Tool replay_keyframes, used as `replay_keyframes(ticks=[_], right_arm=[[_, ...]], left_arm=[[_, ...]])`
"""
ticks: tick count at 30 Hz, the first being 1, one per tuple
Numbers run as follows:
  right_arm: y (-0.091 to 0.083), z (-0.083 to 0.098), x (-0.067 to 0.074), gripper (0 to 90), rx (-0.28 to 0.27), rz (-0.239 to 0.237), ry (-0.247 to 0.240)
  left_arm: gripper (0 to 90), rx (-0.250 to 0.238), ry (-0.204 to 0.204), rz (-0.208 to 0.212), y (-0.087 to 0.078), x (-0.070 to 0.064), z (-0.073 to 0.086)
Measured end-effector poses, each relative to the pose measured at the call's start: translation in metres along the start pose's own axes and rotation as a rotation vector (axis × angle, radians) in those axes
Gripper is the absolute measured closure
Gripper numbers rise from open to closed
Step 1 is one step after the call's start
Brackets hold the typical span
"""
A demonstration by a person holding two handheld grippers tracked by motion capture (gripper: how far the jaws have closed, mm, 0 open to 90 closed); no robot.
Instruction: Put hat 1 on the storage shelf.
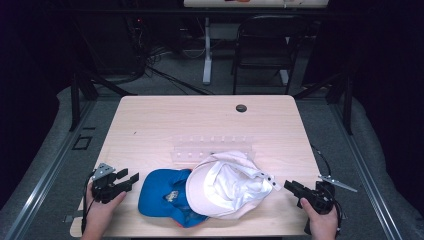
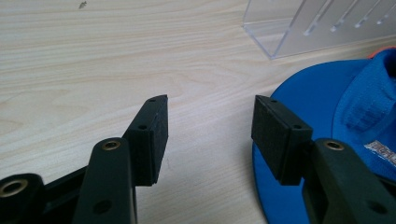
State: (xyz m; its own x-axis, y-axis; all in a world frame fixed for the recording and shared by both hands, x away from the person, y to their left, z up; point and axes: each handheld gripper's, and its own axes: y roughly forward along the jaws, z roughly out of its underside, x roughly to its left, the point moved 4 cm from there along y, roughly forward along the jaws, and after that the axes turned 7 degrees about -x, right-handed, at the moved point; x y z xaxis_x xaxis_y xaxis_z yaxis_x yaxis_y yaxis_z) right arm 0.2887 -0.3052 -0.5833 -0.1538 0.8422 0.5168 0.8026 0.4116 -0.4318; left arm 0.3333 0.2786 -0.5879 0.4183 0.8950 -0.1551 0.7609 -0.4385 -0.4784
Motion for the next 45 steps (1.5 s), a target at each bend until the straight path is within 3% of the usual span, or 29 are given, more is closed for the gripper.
replay_keyframes(ticks=[7,8,12,18,26,29,33,40,45], right_arm=[[-0.003,-0.001,0.007,56.3,-0.003,-0.008,-0.023],[-0.004,-0.001,0.007,56.3,0.017,-0.001,-0.041],[-0.004,0.000,0.011,57.1,0.021,-0.011,-0.041],[-0.006,0.000,0.011,61.7,0.045,-0.009,-0.045],[-0.019,-0.011,0.021,62.4,0.007,-0.013,-0.073],[-0.022,-0.014,0.028,62.5,-0.007,-0.032,-0.071],[-0.022,-0.018,0.040,61.9,0.032,-0.087,-0.069],[-0.022,-0.032,0.057,59.2,0.069,-0.110,-0.114],[-0.022,-0.039,0.062,58.8,0.079,-0.144,-0.111]], left_arm=[[43.4,-0.005,0.013,-0.022,0.000,-0.001,-0.002],[42.9,-0.003,0.010,-0.017,0.000,-0.001,-0.002],[43.0,0.025,0.013,-0.005,0.001,-0.002,-0.001],[47.7,0.030,0.000,0.008,0.000,-0.002,-0.001],[50.2,0.008,0.007,-0.005,-0.002,-0.003,-0.004],[50.9,0.006,0.007,-0.002,-0.003,-0.004,-0.005],[51.1,0.012,0.008,0.002,-0.003,-0.005,-0.005],[51.1,0.018,0.012,0.004,-0.003,-0.006,-0.005],[51.1,0.028,0.014,0.007,-0.003,-0.006,-0.004]])
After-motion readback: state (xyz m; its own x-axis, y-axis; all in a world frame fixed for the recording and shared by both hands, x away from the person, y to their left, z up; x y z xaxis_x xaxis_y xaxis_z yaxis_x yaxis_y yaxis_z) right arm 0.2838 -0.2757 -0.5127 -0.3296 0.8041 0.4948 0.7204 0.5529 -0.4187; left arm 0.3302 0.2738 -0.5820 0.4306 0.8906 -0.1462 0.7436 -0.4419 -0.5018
